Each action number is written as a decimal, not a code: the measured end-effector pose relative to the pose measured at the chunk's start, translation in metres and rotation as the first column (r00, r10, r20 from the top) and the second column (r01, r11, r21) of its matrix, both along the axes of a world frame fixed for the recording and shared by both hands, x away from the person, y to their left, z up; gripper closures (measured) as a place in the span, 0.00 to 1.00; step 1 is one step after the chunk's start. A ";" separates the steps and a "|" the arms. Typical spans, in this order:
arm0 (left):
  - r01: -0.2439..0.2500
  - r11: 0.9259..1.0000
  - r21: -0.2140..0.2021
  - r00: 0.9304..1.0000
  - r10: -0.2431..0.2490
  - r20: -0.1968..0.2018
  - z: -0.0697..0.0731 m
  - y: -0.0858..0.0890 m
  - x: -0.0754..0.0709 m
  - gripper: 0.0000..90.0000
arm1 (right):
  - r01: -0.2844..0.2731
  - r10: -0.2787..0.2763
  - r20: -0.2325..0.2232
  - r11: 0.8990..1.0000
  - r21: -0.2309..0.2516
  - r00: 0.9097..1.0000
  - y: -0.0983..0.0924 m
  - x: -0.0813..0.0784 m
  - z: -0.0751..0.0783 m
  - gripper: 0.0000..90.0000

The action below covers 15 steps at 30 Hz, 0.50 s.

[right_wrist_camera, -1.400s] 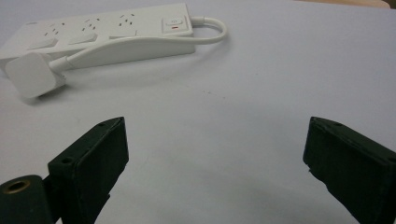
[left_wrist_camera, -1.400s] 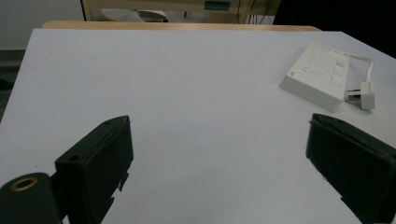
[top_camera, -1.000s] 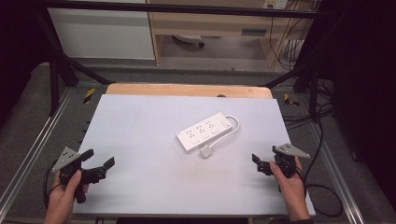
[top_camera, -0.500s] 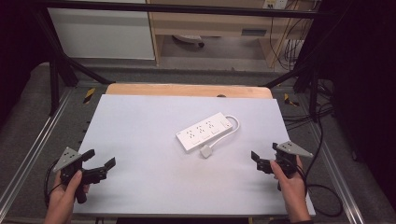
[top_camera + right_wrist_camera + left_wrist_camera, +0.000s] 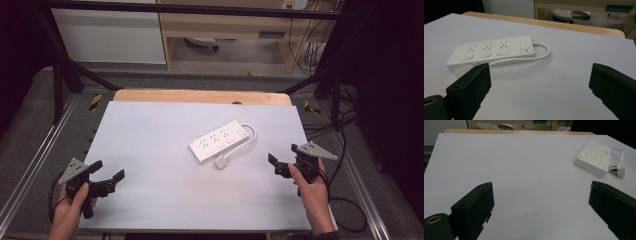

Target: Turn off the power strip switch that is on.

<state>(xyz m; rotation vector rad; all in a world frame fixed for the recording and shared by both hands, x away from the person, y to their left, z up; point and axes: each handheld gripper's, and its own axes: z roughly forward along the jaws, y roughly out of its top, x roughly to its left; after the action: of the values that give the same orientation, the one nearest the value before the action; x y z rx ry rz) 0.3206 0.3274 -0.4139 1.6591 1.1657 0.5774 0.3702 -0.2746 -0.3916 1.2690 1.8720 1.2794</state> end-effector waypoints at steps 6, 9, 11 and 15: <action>0.005 1.000 0.006 1.000 -0.005 -0.002 -0.001 -0.001 0.000 0.07 | -0.019 0.019 0.008 1.000 -0.008 1.000 0.003 0.006 0.009 0.05; -0.001 1.000 0.005 1.000 0.001 -0.008 -0.001 -0.001 0.000 0.07 | -0.026 0.026 0.007 1.000 -0.009 1.000 0.004 0.009 0.014 0.05; 0.000 1.000 0.008 1.000 0.000 -0.007 -0.001 -0.001 0.000 0.07 | -0.031 0.031 0.009 0.999 -0.018 0.999 0.005 0.011 0.018 0.05; -0.002 1.000 0.005 1.000 0.002 -0.010 -0.001 -0.001 0.000 0.07 | -0.041 0.041 0.013 0.999 -0.019 0.999 0.007 0.015 0.026 0.04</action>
<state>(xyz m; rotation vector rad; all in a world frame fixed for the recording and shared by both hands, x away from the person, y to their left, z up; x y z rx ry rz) 0.3210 0.3263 -0.4154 1.6669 1.1741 0.5745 0.3856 -0.2679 -0.3654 1.2151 1.9053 1.2853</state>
